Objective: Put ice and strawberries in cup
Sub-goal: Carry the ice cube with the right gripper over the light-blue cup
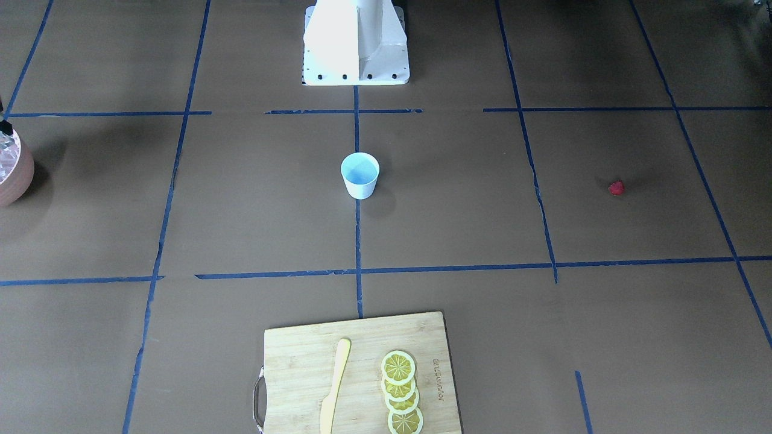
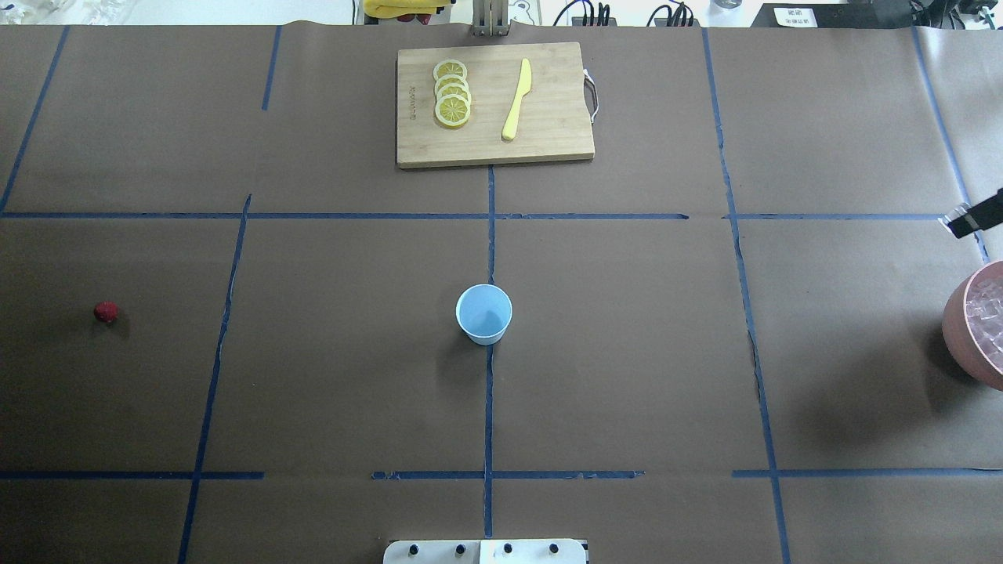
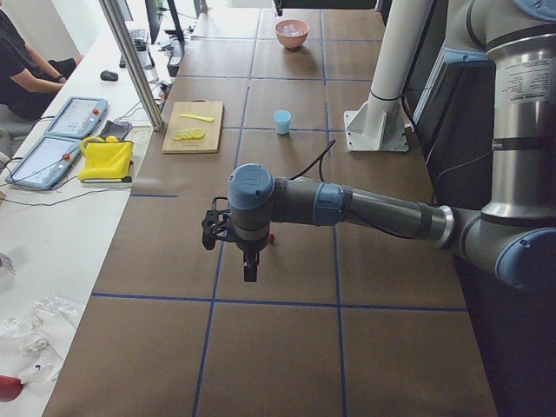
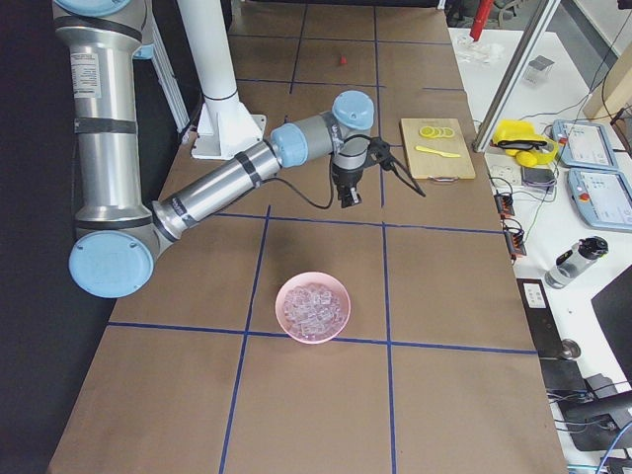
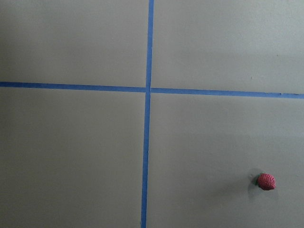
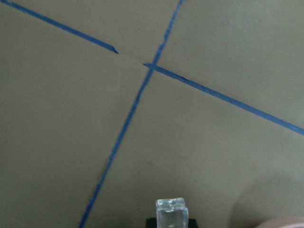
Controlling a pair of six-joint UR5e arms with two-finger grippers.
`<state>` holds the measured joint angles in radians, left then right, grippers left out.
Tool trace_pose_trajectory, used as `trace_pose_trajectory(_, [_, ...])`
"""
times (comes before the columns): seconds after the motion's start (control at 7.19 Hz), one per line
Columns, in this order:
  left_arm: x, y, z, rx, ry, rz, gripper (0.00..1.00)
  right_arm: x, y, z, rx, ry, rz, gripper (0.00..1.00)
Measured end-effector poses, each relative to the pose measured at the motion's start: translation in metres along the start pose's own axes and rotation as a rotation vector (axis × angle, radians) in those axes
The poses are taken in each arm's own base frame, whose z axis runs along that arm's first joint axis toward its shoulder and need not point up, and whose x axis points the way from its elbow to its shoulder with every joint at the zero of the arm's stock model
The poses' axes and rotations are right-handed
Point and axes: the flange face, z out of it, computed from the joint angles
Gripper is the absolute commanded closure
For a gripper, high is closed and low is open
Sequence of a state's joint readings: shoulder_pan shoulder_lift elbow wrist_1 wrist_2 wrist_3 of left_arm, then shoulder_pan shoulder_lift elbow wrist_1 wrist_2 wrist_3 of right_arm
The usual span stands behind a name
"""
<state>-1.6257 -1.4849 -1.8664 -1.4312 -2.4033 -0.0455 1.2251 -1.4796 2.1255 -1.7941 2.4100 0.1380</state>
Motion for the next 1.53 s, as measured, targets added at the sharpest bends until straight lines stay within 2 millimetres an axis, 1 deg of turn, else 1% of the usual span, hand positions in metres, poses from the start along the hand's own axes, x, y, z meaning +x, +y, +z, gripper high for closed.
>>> trace_pose_trajectory(0.14, [0.0,0.0,0.0,-0.001,-0.001,-0.001,0.0,-0.05,-0.034,0.009,-0.002,-0.031,0.043,1.0])
trace_pose_trajectory(0.28, [-0.001,0.0,0.001,-0.001,-0.002,-0.001,0.0,-0.106,-0.062,0.024,-0.01,-0.046,0.091,1.0])
trace_pose_trajectory(0.42, [-0.001,0.0,0.001,-0.002,-0.003,-0.001,0.0,-0.16,-0.08,0.04,-0.013,-0.043,0.145,1.0])
trace_pose_trajectory(0.56, [-0.001,0.0,0.001,-0.001,-0.005,0.0,0.0,-0.21,-0.092,0.06,-0.009,-0.024,0.195,1.0])
trace_pose_trajectory(0.7, [-0.001,0.0,0.001,-0.001,-0.006,0.0,0.0,-0.265,-0.105,0.086,0.0,0.002,0.238,1.0])
trace_pose_trajectory(0.83, [-0.001,0.0,0.001,-0.001,-0.007,0.001,0.0,-0.317,-0.124,0.114,0.002,0.025,0.262,1.0])
trace_pose_trajectory(0.97, [-0.001,0.0,0.001,-0.001,-0.007,0.001,0.0,-0.358,-0.142,0.139,-0.012,0.042,0.27,1.0])
trace_pose_trajectory(1.11, [-0.001,0.0,0.001,-0.001,-0.007,0.001,0.0,-0.387,-0.152,0.158,-0.031,0.052,0.28,1.0])
trace_pose_trajectory(1.25, [-0.001,0.0,0.001,-0.002,-0.007,0.001,0.0,-0.408,-0.155,0.172,-0.043,0.058,0.291,1.0])
trace_pose_trajectory(1.39, [-0.002,0.0,0.002,-0.002,-0.007,0.0,0.0,-0.422,-0.157,0.183,-0.043,0.06,0.304,1.0])
trace_pose_trajectory(1.53, [-0.002,0.0,0.002,-0.002,-0.007,-0.001,0.0,-0.43,-0.159,0.193,-0.043,0.058,0.315,1.0])
